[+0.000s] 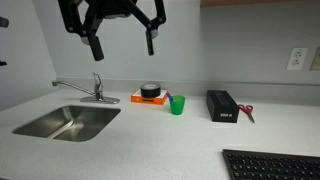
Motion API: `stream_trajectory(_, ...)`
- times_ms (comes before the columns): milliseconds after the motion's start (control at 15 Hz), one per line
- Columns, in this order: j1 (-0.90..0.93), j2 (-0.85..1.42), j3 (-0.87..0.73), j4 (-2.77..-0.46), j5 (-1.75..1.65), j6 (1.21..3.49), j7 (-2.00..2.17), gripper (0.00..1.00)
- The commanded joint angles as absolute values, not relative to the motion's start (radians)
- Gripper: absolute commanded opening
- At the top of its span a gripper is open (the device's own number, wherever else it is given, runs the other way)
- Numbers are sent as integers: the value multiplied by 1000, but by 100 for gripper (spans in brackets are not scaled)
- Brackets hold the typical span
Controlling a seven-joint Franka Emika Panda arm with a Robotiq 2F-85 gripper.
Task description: Remove the marker from the cup and place it on the table
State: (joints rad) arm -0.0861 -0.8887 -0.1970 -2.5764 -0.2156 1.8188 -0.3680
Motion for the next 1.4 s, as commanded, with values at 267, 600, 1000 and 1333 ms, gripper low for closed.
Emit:
stream_trajectory(267,-66,-873,-206,-2564,-216,1824,-366,100)
stream_trajectory(600,-36,-601,-208,-2451,-198,1920,-329,100)
stream_trajectory(1000,-78,-228,-227,-2288,-169,2087,-264,100)
stream_trajectory(1333,-119,-47,-230,-2135,-81,2118,-268,100)
